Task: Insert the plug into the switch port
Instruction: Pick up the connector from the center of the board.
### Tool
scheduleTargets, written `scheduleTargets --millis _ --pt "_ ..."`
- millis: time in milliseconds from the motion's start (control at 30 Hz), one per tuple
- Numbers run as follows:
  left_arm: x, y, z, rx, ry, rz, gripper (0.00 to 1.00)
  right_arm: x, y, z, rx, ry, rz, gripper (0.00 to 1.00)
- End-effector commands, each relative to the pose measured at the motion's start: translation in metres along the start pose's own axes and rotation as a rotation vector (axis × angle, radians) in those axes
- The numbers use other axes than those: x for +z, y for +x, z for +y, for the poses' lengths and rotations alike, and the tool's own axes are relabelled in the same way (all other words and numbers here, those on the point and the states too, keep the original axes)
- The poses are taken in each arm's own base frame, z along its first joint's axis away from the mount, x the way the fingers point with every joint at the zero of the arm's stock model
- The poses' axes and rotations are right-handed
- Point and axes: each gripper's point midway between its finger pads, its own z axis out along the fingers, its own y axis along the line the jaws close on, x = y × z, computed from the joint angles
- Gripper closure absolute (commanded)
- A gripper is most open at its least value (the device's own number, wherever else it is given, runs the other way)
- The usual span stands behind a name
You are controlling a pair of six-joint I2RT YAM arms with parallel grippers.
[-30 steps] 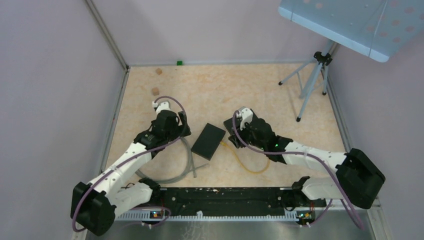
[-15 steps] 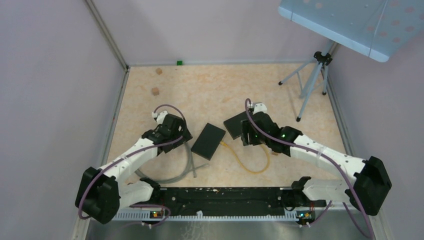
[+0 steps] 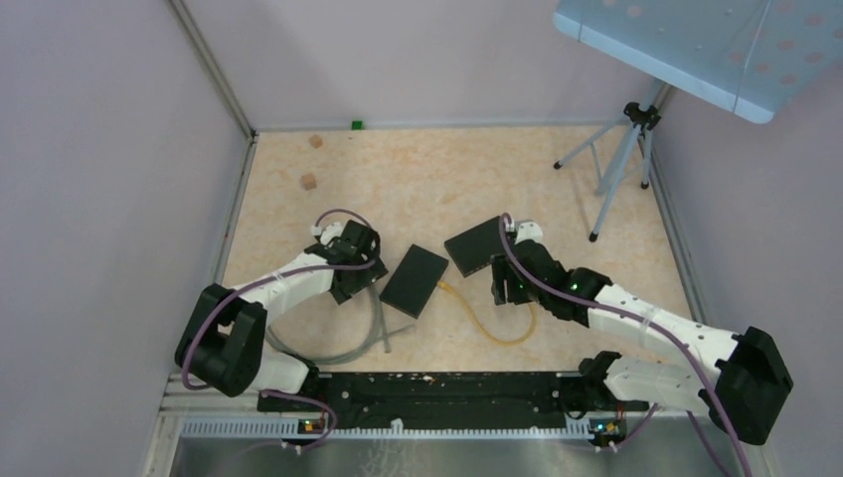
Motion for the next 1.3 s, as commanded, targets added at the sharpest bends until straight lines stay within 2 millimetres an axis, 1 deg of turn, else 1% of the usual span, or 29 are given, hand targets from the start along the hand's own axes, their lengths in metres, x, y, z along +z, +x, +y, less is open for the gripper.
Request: scheduleTargets --millis 0,100,233,400,500,600,667,767,833,967,1000,1133,1200,1267 --pt "0.009 0.010 0.009 -0.021 -0.069 0.042 0.11 0.009 0.005 -0.008 0.006 0.033 -0.010 0.36" --pt "0.014 0.013 0.016 0.001 -0.113 0.050 0.18 0.015 0.012 -0.008 0.013 0.034 0.001 0.36" --pt "0.015 0.021 0.023 0.036 -0.176 0.059 0.26 0.023 0.016 -0.009 0.007 0.037 0.001 0.36" --pt "0.022 0.033 0.020 0.091 -0.209 0.051 0.34 0.026 0.017 -0.012 -0.015 0.059 0.012 0.36" --pt "0.029 0.037 0.019 0.122 -0.234 0.054 0.38 0.023 0.014 -0.014 -0.018 0.072 0.004 0.37" --pt "0.033 0.040 0.020 0.139 -0.257 0.050 0.42 0.016 0.006 -0.017 -0.007 0.080 -0.032 0.37" --pt "0.035 0.042 0.023 0.137 -0.258 0.050 0.49 0.010 0.000 -0.018 0.007 0.080 -0.061 0.37" --pt "0.034 0.042 0.025 0.135 -0.236 0.038 0.63 0.001 -0.008 -0.022 0.023 0.081 -0.105 0.37" --pt "0.031 0.040 0.026 0.133 -0.228 0.025 0.72 -0.004 -0.011 -0.023 0.034 0.078 -0.130 0.37" --pt "0.022 0.034 0.030 0.132 -0.220 -0.003 0.98 -0.011 -0.016 -0.024 0.046 0.068 -0.161 0.37" --pt "0.019 0.032 0.031 0.131 -0.220 -0.011 1.00 -0.012 -0.017 -0.024 0.051 0.067 -0.165 0.37" --pt "-0.002 0.015 0.030 0.125 -0.200 -0.072 1.00 -0.019 -0.025 -0.024 0.061 0.063 -0.188 0.37" --pt "-0.017 0.002 0.027 0.129 -0.182 -0.117 1.00 -0.023 -0.030 -0.024 0.061 0.065 -0.199 0.37" --pt "-0.035 -0.015 0.018 0.142 -0.135 -0.174 1.00 -0.029 -0.039 -0.023 0.065 0.066 -0.219 0.37"
